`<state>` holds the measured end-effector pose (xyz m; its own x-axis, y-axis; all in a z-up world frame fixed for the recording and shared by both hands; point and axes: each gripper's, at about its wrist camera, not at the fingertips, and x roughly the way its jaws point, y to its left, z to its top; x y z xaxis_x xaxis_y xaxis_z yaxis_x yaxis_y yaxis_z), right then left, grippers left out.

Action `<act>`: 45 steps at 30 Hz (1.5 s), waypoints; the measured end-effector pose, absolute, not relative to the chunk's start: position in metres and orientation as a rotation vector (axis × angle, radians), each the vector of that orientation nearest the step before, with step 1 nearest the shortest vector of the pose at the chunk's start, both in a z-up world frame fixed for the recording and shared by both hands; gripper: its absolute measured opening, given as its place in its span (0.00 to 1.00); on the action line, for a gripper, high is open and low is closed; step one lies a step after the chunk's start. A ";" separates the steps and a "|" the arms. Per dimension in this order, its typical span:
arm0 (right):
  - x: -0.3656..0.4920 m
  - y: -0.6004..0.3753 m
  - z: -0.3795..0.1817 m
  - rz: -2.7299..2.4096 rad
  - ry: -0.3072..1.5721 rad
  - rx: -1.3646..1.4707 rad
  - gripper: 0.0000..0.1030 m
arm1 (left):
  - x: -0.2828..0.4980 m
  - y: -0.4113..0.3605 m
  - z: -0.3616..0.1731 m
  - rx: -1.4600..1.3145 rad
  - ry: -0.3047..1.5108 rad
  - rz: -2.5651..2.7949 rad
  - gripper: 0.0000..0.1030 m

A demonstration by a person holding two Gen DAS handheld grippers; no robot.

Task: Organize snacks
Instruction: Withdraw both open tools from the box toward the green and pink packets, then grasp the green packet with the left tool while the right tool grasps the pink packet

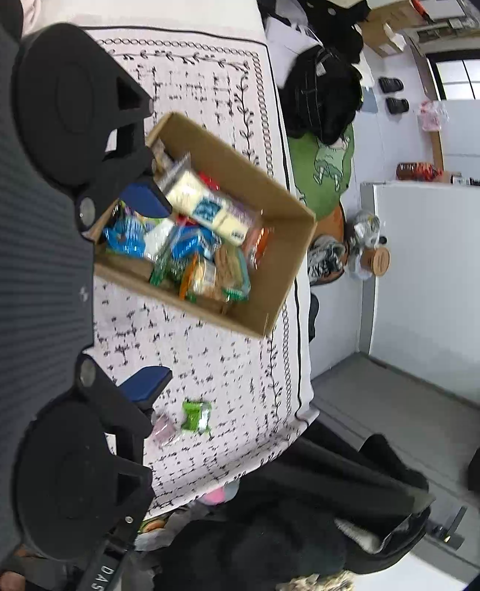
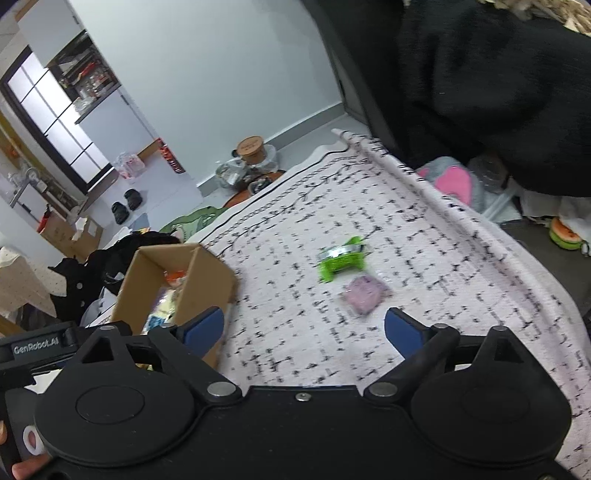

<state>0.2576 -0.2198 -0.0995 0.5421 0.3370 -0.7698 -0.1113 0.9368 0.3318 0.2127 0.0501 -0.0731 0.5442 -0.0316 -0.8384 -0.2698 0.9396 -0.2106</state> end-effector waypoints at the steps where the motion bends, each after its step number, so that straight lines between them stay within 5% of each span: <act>1: 0.260 -0.224 -0.099 0.268 0.964 0.257 0.93 | 0.214 0.047 -0.073 -0.333 0.989 0.139 0.84; 17: 0.289 -0.259 -0.133 0.202 0.995 0.356 0.93 | 0.246 0.003 -0.092 -0.291 0.994 0.092 0.84; 40: 0.342 -0.259 -0.201 0.041 1.190 0.580 0.76 | 0.311 -0.031 -0.149 -0.272 1.048 0.052 0.76; 45: 0.362 -0.254 -0.216 0.038 1.229 0.594 0.65 | 0.326 -0.034 -0.163 -0.282 1.069 0.035 0.73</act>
<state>0.3625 -0.2539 -0.2163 0.3542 0.3389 -0.8716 0.2846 0.8488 0.4457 0.3260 -0.0337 -0.1627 0.4842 -0.1081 -0.8683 -0.1639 0.9636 -0.2114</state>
